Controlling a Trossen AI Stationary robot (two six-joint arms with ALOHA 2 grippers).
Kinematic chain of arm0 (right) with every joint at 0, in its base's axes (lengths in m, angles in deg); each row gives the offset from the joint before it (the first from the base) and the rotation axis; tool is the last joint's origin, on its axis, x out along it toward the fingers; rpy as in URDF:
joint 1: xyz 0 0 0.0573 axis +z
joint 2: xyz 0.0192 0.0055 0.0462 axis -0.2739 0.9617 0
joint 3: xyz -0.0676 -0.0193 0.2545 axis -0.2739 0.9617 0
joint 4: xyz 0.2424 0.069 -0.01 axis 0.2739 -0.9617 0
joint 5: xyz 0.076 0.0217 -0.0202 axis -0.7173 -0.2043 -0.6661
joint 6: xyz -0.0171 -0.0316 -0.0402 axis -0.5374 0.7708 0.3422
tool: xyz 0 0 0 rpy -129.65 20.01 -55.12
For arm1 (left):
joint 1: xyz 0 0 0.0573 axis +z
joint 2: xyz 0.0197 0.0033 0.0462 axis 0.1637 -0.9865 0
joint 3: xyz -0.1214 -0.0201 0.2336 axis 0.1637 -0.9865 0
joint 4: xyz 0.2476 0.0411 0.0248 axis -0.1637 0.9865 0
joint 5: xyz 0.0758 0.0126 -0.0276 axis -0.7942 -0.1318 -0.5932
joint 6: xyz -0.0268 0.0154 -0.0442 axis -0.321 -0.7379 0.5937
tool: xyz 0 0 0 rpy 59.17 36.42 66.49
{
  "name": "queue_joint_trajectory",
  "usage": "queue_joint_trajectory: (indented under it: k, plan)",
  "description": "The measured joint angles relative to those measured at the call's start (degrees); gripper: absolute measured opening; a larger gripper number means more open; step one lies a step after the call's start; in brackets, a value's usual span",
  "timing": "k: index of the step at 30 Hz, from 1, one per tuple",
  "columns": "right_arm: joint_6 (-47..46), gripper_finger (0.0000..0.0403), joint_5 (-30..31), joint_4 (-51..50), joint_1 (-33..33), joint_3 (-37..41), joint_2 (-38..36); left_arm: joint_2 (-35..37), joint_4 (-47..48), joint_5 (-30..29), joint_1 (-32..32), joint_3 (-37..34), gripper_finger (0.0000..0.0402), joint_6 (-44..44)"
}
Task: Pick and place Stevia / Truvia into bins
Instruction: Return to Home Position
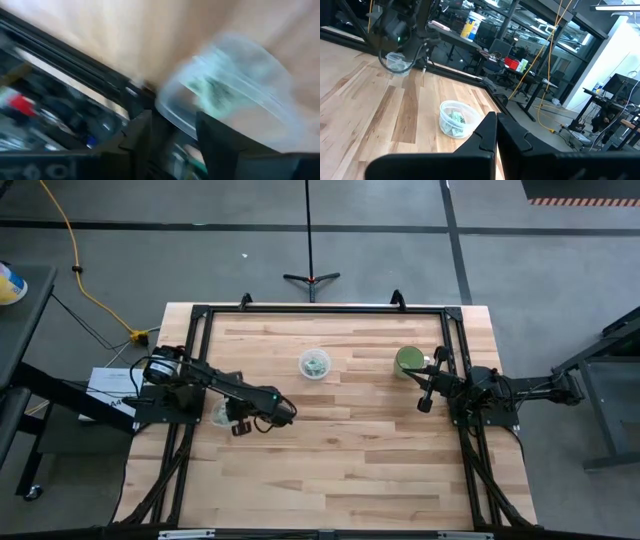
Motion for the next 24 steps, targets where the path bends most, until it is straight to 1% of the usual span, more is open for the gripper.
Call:
queue_joint_trajectory:
  k: [2,4,6,9,11,14,17,19,22,24]
  plan:
    - [0.0,0.0001,0.0,0.0,0.0,0.0,0.0,1.9,-0.6,-7.0,-0.6,0.0,0.0195,-0.1]
    - [0.0,0.0002,0.0,0.0,0.0,0.0,0.0,5.6,-2.0,-13.1,-0.8,0.0,0.0196,0.4]
    - [0.0,0.0004,0.0,0.0,0.0,0.0,0.0,10.7,-5.7,-16.9,-0.8,0.0,0.0191,0.9]
    - [0.0,0.0003,0.0,0.0,0.0,0.0,0.0,20.4,-16.7,-20.7,-0.8,-0.5,0.0178,-1.1]
    - [0.0,0.0001,0.0,0.0,0.0,0.0,0.0,27.4,-28.8,-22.4,-0.8,-2.8,0.0169,-6.2]
    - [0.0,0.0003,0.0,0.0,0.0,0.0,0.0,36.9,-52.2,-21.8,-0.8,-10.6,0.0156,-18.9]
    - [0.0,0.0004,0.0,0.0,0.0,0.0,0.0,44.0,-73.0,-18.7,-0.3,-21.0,0.0144,-30.8]
    - [0.0,0.0002,0.0,0.0,0.0,0.0,0.0,48.0,-80.9,-15.9,0.9,-27.9,0.0136,-36.5]
    - [-0.5,0.0002,0.0,-0.3,0.0,0.0,0.0,55.9,-89.6,-14.0,2.9,-37.8,0.0122,-38.0]
    - [-0.5,0.0004,0.0,-0.3,0.0,0.0,0.0,62.4,-92.7,-12.5,4.0,-43.7,0.0111,-38.1]
